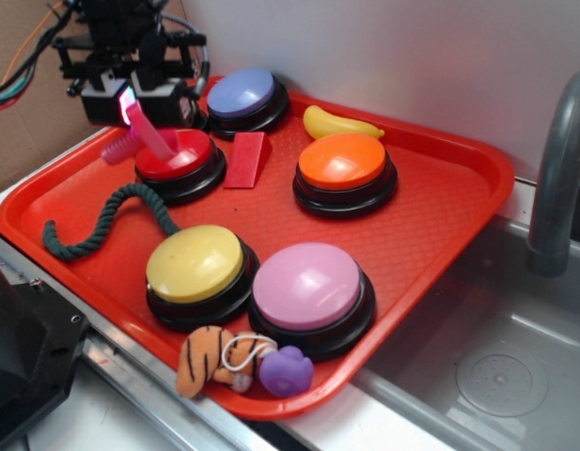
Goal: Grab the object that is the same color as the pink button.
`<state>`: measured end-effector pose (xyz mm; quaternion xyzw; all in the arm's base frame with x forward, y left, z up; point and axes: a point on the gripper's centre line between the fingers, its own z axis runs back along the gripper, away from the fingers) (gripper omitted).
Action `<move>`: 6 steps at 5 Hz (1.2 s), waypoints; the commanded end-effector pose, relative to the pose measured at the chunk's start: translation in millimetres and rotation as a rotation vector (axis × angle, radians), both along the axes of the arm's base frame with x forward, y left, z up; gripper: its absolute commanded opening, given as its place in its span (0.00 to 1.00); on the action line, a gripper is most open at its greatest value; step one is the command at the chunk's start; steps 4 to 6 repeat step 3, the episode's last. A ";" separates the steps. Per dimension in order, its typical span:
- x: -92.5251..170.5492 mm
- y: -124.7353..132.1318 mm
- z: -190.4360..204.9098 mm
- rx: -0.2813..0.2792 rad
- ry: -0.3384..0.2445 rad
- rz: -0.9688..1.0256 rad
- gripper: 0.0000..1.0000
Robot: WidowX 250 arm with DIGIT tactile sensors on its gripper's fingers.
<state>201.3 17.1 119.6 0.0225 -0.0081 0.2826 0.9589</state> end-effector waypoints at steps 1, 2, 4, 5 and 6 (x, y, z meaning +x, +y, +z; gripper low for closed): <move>20.6 -20.9 57.8 -0.044 -0.077 -0.429 0.00; 19.0 -20.8 63.1 -0.076 -0.107 -0.487 0.00; 15.4 -15.4 59.7 -0.083 -0.113 -0.417 0.00; 15.4 -15.4 59.7 -0.083 -0.113 -0.417 0.00; 15.4 -15.4 59.7 -0.083 -0.113 -0.417 0.00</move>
